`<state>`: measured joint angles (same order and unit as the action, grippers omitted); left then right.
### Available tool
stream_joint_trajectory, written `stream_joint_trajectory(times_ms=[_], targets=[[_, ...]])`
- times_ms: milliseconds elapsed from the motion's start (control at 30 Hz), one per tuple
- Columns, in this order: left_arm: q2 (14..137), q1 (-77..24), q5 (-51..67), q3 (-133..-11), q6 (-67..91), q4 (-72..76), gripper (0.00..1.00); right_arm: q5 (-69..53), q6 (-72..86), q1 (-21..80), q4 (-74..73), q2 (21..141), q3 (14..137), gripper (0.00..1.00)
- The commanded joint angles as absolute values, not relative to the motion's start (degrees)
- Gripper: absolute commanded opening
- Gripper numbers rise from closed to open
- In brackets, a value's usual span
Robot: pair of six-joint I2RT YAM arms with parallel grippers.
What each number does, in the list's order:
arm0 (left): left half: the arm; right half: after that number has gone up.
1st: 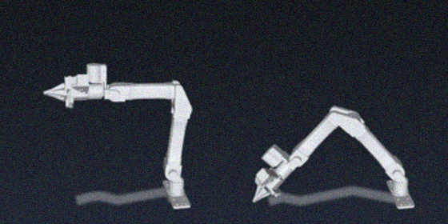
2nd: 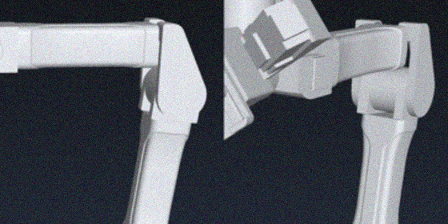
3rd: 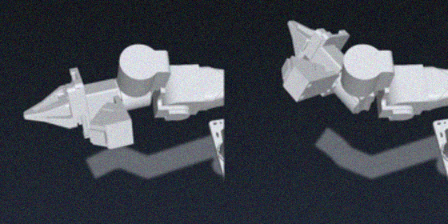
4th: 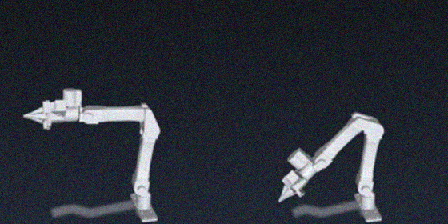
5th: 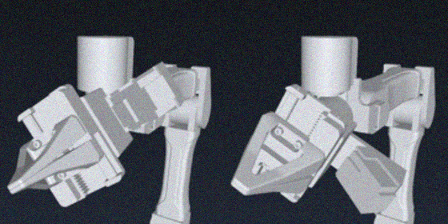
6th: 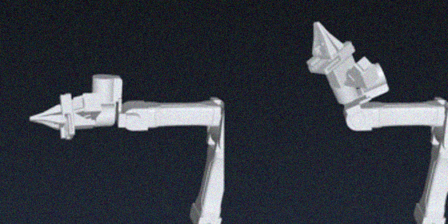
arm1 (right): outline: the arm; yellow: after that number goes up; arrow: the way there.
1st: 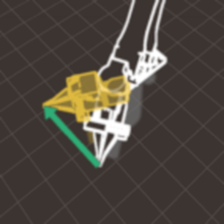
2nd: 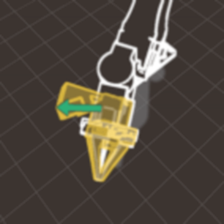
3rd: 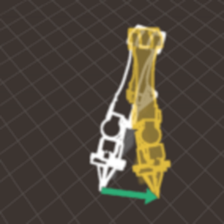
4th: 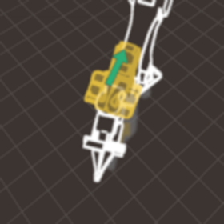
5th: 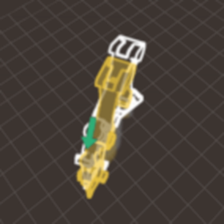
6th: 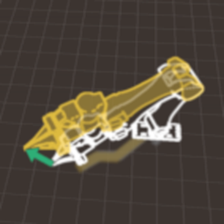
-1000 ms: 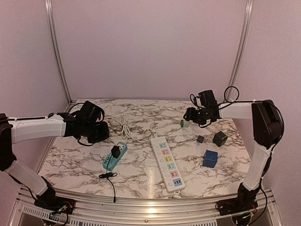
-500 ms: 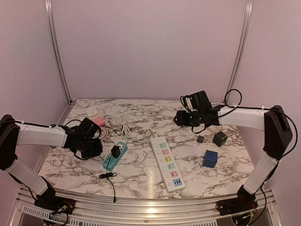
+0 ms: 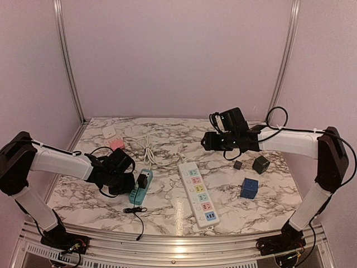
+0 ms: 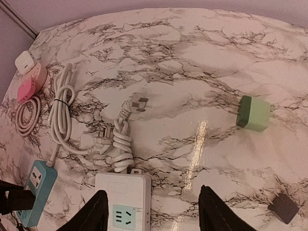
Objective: Pull the plug off the socket
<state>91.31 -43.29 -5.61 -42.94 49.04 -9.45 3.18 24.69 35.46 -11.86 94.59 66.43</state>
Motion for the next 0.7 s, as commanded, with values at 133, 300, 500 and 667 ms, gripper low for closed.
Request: stream_joint_trajectory(times_ms=[133, 300, 500, 667], targets=[[92.22, -46.4, -5.56, -47.53, 48.38, -10.27, 0.0, 4.0, 25.62, 36.61, -12.66, 95.0, 66.44, 0.61], [91.06, -46.41, -7.2, -50.35, 47.62, -15.19, 0.0, 5.09, 25.49, 38.01, -12.86, 95.54, 67.01, 0.61], [89.19, -46.61, -8.88, -54.0, 48.8, -22.4, 0.05, 5.06, 26.1, 39.46, -10.95, 95.64, 66.27, 0.61], [88.4, -47.77, -10.73, -58.44, 49.19, -27.32, 0.24, 3.86, 26.13, 39.47, -9.22, 95.89, 65.19, 0.61]])
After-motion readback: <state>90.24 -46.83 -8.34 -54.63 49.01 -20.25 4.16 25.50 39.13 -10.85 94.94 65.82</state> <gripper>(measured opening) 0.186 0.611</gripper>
